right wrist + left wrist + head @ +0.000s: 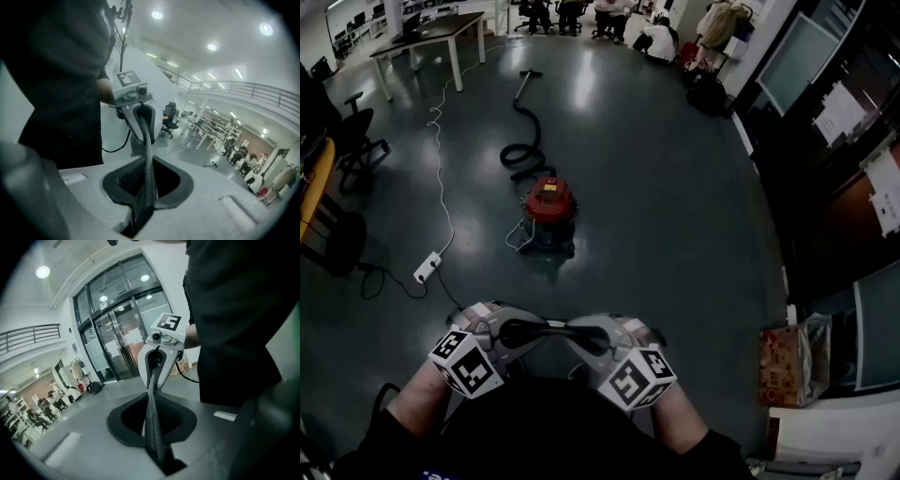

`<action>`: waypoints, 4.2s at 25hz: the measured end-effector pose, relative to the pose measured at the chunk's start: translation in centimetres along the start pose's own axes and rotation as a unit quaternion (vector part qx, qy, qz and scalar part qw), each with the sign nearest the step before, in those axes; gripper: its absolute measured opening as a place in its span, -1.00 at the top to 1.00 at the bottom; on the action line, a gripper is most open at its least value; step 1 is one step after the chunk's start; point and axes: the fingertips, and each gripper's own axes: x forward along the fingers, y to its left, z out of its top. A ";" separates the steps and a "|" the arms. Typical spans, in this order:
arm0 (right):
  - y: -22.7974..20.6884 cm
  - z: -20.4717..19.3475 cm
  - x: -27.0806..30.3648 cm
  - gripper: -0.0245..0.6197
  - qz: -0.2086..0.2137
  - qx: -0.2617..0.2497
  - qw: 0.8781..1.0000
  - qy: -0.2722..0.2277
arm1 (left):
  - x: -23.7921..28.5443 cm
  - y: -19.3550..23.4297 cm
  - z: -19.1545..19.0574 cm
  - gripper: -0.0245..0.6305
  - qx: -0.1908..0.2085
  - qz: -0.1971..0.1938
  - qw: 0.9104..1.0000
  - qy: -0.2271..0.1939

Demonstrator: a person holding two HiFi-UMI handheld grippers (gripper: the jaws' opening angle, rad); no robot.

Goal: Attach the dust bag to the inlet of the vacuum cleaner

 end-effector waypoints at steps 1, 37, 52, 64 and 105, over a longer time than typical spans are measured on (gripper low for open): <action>0.0 -0.1 -0.2 0.81 0.000 0.000 1.000 0.000 | 0.1 0.0 0.1 0.83 -0.001 0.000 1.000 0.000; -10.5 -5.8 6.4 0.81 0.002 0.043 0.999 0.020 | 5.8 10.6 -7.0 0.81 -0.034 0.007 0.999 -0.005; -19.2 -9.6 21.3 0.80 -0.015 0.113 0.991 0.076 | 6.1 21.6 -21.0 0.77 -0.084 -0.018 0.996 -0.013; -21.0 -22.2 27.0 0.80 0.044 0.145 0.986 0.076 | 16.4 22.4 -30.4 0.75 -0.164 0.022 0.986 0.035; -20.9 -52.6 46.7 0.81 0.065 0.099 0.985 0.123 | 38.6 20.6 -59.2 0.79 -0.123 0.002 0.992 0.007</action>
